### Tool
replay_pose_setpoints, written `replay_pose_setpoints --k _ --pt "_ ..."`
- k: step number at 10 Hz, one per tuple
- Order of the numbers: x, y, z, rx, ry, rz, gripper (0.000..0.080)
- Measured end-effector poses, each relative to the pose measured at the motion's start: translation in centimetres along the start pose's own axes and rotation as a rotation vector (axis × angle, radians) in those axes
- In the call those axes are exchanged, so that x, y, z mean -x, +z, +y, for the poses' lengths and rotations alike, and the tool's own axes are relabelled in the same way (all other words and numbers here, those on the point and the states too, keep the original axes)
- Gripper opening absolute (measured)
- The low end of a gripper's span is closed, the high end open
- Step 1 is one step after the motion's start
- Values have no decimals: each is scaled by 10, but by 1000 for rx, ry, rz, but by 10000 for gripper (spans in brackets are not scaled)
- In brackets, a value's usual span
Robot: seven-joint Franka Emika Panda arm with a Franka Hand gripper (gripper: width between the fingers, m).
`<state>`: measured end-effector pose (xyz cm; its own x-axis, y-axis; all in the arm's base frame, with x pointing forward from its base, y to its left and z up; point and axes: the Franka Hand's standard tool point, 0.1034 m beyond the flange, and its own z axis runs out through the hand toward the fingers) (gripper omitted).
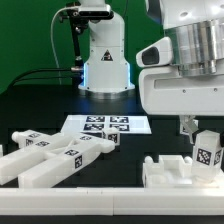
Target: Assemble chair
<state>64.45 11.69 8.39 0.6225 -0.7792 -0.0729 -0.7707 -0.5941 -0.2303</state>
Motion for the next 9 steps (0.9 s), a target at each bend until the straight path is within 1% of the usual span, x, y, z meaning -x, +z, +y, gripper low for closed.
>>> replay_pose_setpoints --k 1,2,3,4,5,6,7,8,9 --pt "-7 -1 2 -26 125 -16 304" --pt "-7 -1 2 -34 132 -15 304" --pt "-6 -1 1 -34 105 -15 304" --pt "-6 -1 1 -34 93 -15 334" --pt "-8 -1 3 -30 -26 -11 334" --pt "-8 -1 3 -30 -26 -11 519" --pt "-8 -1 3 -30 -26 -11 519" --pt "-8 -1 3 -30 -26 -11 622" --pt "-8 -1 3 -30 -26 -11 641"
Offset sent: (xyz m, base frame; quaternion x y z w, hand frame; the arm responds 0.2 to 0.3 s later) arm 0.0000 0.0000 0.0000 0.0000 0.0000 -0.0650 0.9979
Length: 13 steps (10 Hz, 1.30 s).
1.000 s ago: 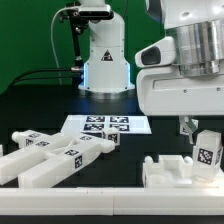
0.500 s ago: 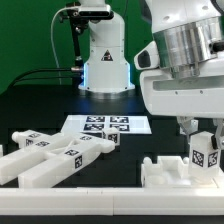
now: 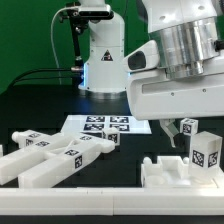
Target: Assemble chair
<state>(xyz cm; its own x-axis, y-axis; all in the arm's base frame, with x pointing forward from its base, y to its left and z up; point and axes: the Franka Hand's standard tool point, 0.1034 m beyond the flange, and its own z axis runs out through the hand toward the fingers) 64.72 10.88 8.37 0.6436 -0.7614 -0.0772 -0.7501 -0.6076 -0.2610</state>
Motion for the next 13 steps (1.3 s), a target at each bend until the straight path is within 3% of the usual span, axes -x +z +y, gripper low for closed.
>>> replay_pose_setpoints --k 7,8,9,11,13 --pt "0 0 0 0 0 0 648" --pt "2 0 3 37 -368 -23 648" --pt "3 -1 0 28 -306 -24 648" --pt "2 -9 -4 85 -750 -24 648" --pt "10 -4 -4 138 -998 -49 648"
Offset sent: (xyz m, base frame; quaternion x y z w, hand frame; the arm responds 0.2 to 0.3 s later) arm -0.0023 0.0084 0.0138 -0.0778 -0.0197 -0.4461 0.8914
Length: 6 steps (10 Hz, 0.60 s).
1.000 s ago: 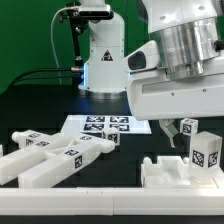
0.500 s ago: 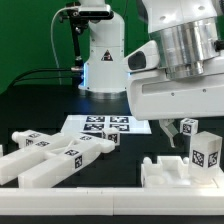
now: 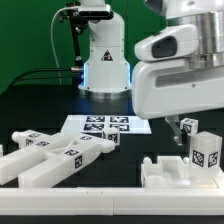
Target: Assemble chair
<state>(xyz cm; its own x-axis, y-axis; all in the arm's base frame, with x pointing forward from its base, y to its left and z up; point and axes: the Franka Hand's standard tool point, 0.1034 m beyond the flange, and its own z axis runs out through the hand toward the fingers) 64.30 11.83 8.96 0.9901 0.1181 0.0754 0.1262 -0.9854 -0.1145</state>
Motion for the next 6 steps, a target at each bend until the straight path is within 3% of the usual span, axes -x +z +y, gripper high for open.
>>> replay_pose_setpoints --k 3,5,6 --pt "-2 10 11 -4 -263 -56 648" --pt "-2 10 10 -5 -227 -56 619" --pt "-2 10 10 -5 -212 -56 437"
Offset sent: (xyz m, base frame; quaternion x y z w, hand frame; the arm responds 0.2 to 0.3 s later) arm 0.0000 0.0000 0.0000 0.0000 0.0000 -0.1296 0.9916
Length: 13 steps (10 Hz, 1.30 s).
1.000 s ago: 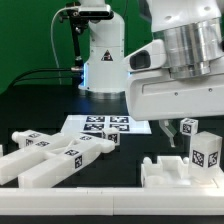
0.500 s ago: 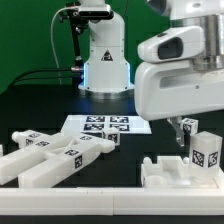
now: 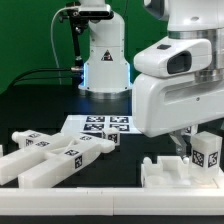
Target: Assemble chair
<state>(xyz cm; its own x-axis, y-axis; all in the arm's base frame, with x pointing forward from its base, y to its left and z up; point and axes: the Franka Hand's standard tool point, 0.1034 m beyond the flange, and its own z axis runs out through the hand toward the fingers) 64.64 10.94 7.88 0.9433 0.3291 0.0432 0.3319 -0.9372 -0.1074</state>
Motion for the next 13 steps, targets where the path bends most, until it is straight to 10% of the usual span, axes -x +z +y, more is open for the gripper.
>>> replay_pose_setpoints --k 2,6,9,13 --pt "0 0 0 0 143 0 284" --pt "0 0 -1 -12 806 92 284" --pt "-4 -2 2 -76 1252 62 284" --pt "-4 -2 4 -70 1241 55 286"
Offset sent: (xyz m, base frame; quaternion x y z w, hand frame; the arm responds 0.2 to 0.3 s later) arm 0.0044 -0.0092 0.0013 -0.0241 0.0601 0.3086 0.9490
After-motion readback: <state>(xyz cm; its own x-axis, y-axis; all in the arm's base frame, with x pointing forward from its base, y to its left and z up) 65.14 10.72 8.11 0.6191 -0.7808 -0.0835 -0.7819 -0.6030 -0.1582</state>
